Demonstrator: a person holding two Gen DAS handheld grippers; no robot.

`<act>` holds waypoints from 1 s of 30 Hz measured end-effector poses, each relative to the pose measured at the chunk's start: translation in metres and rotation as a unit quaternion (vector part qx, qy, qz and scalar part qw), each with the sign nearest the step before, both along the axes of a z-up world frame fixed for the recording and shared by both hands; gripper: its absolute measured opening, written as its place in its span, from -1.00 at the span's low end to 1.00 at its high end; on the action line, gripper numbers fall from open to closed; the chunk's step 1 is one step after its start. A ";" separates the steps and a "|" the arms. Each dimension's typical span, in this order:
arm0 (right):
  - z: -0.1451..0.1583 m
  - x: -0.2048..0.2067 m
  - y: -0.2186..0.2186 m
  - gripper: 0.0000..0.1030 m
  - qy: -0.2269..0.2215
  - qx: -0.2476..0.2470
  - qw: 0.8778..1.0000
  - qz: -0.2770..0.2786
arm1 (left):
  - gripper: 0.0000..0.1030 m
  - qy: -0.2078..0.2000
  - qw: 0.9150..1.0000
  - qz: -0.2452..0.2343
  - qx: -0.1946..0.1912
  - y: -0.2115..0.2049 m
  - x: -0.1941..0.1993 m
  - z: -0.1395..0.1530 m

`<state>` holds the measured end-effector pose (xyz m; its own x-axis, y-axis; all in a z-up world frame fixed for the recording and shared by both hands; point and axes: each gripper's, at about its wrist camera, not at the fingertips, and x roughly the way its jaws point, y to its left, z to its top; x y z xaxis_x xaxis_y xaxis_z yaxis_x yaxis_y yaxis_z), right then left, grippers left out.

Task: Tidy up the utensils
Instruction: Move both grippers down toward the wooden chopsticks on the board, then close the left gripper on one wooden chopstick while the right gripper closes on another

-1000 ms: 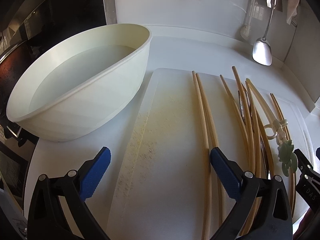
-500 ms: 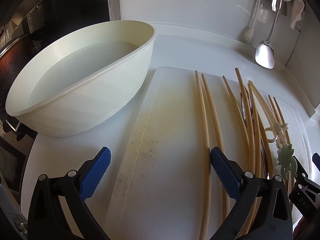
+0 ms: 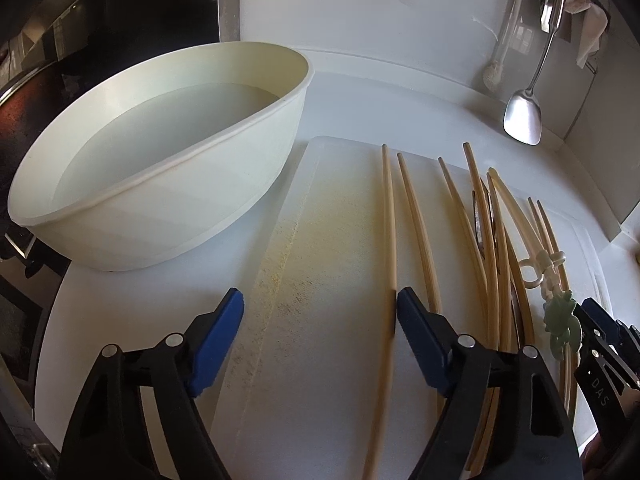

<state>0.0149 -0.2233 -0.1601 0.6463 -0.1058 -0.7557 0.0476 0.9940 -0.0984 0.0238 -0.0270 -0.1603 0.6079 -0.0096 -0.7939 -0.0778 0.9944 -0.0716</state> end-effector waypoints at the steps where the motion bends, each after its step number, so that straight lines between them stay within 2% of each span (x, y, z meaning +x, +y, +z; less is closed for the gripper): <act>1: 0.000 0.000 0.000 -0.32 -0.001 -0.002 1.000 0.001 | 0.43 -0.004 1.000 -0.004 0.010 -0.002 -0.001 0.000; 4: 0.000 0.002 -0.001 -0.33 0.001 0.000 1.000 0.002 | 0.33 -0.013 0.999 -0.011 0.029 -0.008 -0.001 0.002; 7: -0.001 0.002 -0.003 -0.32 0.001 0.002 1.000 0.002 | 0.09 -0.019 0.999 -0.021 0.032 -0.011 -0.002 0.004; 8: -0.001 0.002 -0.003 -0.32 0.001 0.002 1.000 0.001 | 0.06 -0.021 0.999 -0.024 0.035 -0.012 -0.002 0.005; 11: 0.000 0.001 -0.003 -0.38 0.001 0.006 1.000 0.003 | -0.26 -0.027 0.998 -0.042 0.039 -0.019 -0.003 0.007; 13: 0.000 0.001 -0.002 -0.46 0.001 0.007 1.000 0.007 | -0.57 -0.028 0.997 -0.057 0.042 -0.025 -0.004 0.007; 16: 0.000 0.000 0.001 -0.65 0.002 0.010 1.000 0.016 | -0.85 -0.027 0.996 -0.075 0.042 -0.032 -0.004 0.008; 18: 0.000 0.000 0.004 -0.85 0.002 0.002 1.000 0.018 | -0.86 -0.025 0.996 -0.075 0.036 -0.030 -0.003 0.009; 30: 0.003 -0.010 -0.007 -0.87 -0.005 0.043 0.999 0.005 | -0.86 -0.026 0.997 -0.068 0.005 -0.017 -0.012 0.013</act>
<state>0.0045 -0.2300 -0.1576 0.6547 -0.0353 -0.7551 0.0391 0.9992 -0.0128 0.0118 -0.0445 -0.1475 0.6421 -0.0870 -0.7617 0.0610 0.9962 -0.0623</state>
